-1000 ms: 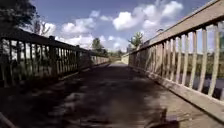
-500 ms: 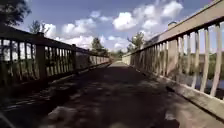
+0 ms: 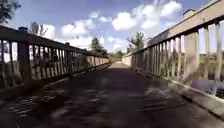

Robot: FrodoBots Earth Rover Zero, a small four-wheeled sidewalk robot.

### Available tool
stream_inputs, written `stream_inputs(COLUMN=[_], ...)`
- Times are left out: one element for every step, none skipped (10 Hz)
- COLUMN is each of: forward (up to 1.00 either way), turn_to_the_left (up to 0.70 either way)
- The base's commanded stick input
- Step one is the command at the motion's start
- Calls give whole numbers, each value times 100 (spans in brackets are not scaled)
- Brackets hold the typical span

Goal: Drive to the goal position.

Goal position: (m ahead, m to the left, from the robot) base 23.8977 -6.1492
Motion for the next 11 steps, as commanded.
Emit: stream_inputs(forward=[85,85,85,85,85,85,85,85,85,85,85], turn_to_the_left=[0,0,0,0,0,0,0,0,0,0,0])
